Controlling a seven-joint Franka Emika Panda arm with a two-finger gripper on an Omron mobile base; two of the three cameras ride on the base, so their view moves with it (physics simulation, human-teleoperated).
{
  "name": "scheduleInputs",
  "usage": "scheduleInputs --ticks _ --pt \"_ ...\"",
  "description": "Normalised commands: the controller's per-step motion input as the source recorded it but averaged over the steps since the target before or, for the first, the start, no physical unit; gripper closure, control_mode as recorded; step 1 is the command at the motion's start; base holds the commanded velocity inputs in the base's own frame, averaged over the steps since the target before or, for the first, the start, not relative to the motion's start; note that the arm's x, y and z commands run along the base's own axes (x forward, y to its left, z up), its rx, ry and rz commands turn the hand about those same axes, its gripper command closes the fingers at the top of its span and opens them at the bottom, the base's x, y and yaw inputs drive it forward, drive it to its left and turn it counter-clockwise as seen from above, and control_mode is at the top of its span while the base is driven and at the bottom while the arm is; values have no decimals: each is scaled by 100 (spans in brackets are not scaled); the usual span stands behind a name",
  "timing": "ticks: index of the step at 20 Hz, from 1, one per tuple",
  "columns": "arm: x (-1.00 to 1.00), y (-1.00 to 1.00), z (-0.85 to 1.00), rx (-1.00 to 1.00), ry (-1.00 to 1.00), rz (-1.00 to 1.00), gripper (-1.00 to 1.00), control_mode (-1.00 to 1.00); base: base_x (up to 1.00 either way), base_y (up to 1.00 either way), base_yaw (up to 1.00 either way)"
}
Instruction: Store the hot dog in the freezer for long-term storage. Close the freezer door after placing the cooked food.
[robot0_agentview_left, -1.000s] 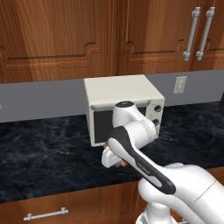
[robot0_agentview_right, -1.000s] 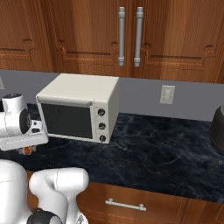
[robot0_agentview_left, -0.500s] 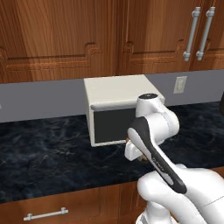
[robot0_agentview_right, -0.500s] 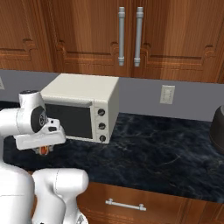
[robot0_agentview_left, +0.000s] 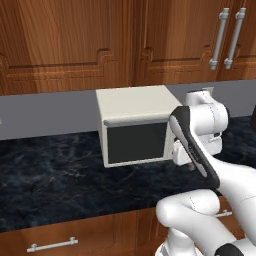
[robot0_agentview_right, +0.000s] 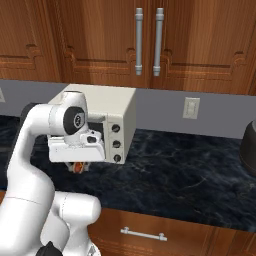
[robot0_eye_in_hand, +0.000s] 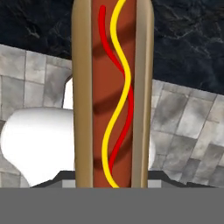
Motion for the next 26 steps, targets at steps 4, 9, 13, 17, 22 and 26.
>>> scheduleInputs --ticks 4,9,13,17,22,26 --pt "-6 -53 0 0 3 -34 100 -100 0 0 0" --pt "-5 -40 0 0 3 -36 100 -100 0 0 0" --pt "0 -12 0 0 0 -29 100 -100 0 0 0" --pt "0 0 0 -2 0 -17 100 -100 0 0 0" --pt "0 0 0 -3 1 -7 100 -100 0 0 0" --pt "-1 0 0 -6 -1 -7 100 -100 0 0 0"
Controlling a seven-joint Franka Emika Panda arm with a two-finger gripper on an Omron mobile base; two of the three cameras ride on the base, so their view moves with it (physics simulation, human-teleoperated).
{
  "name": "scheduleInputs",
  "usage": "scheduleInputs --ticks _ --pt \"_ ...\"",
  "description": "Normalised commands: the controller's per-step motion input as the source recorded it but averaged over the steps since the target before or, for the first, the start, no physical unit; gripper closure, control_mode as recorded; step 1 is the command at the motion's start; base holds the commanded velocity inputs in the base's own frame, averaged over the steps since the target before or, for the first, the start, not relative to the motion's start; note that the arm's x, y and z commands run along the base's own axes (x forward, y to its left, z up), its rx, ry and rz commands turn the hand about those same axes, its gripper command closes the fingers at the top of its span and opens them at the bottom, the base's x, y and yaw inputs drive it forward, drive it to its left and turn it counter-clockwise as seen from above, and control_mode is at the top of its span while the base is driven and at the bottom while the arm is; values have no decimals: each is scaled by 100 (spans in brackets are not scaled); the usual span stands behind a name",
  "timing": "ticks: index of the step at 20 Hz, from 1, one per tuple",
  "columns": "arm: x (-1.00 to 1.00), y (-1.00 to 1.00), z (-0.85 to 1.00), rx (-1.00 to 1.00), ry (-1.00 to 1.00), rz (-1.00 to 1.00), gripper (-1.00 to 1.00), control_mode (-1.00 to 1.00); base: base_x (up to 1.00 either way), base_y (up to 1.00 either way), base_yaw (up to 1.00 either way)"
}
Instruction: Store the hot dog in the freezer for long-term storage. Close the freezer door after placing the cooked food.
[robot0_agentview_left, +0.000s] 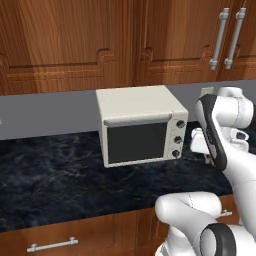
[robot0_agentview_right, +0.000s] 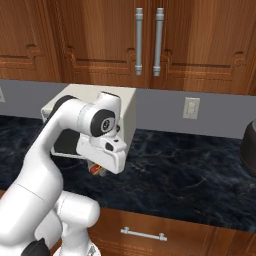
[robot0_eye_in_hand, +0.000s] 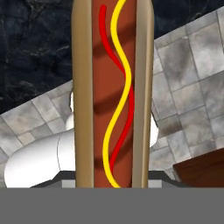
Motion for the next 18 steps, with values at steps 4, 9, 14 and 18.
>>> scheduleInputs --ticks 4,9,14,18 --pt "-8 0 0 -9 -12 -2 100 -100 0 0 0" --pt "-19 3 0 -5 -10 -1 100 -100 0 0 0" --pt "-30 1 0 -2 -8 0 100 -100 0 0 0" --pt "-6 0 1 0 -1 0 100 -100 0 0 0"
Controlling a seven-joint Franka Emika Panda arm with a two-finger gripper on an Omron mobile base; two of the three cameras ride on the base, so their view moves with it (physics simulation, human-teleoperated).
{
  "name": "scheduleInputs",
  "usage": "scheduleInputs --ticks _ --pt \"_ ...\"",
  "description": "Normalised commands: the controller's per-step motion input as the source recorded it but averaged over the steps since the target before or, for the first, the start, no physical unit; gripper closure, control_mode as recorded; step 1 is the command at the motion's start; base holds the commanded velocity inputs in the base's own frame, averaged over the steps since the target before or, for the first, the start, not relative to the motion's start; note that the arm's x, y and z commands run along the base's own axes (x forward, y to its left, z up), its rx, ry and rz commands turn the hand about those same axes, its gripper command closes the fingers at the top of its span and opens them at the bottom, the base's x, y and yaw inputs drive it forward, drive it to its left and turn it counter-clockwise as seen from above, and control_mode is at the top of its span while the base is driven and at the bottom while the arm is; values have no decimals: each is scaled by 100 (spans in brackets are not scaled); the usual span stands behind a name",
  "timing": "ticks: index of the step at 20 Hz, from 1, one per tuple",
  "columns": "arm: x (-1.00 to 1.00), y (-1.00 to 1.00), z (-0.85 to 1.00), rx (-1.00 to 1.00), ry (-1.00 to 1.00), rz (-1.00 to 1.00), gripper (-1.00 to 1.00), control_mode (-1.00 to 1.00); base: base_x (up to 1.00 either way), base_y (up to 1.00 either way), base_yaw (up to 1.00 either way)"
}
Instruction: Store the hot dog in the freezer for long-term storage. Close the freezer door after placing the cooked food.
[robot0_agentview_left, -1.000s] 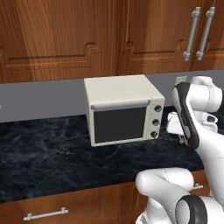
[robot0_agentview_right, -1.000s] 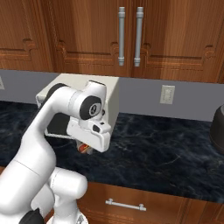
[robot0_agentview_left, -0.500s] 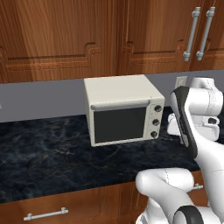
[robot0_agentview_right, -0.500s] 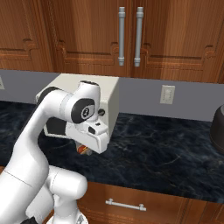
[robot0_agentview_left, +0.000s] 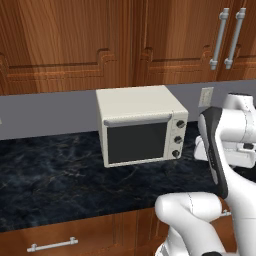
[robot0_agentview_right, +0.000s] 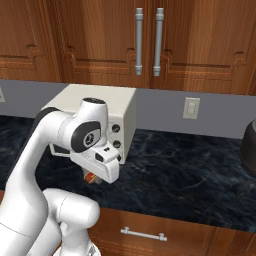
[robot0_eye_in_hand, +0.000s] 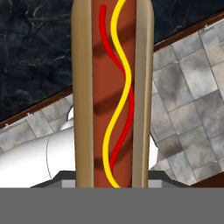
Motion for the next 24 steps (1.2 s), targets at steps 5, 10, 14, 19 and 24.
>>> scheduleInputs --ticks 5,10,14,19,24 --pt "0 0 0 0 0 0 100 -100 0 0 0" --pt "0 0 0 0 0 0 100 -100 0 0 0" --pt "0 0 0 0 0 0 100 -100 0 0 0" --pt "-4 0 0 0 0 -2 100 -100 0 0 0" --pt "0 0 0 0 0 0 100 100 -27 -16 -22"
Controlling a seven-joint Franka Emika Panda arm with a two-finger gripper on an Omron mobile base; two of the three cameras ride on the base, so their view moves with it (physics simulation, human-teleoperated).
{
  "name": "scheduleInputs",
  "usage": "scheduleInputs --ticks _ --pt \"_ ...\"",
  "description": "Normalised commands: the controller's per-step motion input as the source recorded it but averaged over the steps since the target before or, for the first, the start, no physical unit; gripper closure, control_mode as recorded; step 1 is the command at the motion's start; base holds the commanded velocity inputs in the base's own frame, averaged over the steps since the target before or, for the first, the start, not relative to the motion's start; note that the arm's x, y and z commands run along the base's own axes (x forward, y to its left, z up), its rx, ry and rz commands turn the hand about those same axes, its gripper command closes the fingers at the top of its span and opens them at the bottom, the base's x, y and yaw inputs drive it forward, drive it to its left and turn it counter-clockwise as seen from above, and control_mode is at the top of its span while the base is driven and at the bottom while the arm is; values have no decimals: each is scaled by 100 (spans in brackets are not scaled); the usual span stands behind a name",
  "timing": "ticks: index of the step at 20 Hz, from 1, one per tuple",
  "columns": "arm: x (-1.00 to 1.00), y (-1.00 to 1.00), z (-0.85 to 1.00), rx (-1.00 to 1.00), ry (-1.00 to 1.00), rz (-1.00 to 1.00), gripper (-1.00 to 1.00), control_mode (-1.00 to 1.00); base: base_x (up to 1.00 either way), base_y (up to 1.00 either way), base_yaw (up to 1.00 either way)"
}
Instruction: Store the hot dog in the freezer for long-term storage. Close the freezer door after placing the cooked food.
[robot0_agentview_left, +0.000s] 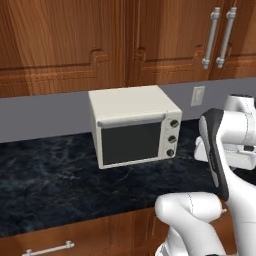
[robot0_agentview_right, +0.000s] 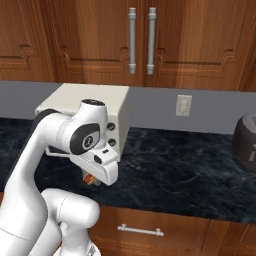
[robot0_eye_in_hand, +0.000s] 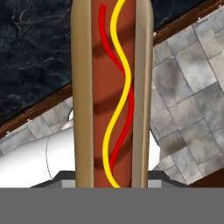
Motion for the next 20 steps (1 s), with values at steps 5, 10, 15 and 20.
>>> scheduleInputs --ticks 5,10,15,20 --pt "0 0 0 0 0 0 100 100 -53 -9 -45" --pt "0 0 0 0 0 0 100 100 -11 -63 -54" --pt "0 0 0 0 0 0 100 100 -12 -63 -71" --pt "0 0 0 0 0 0 100 100 0 -63 -77"
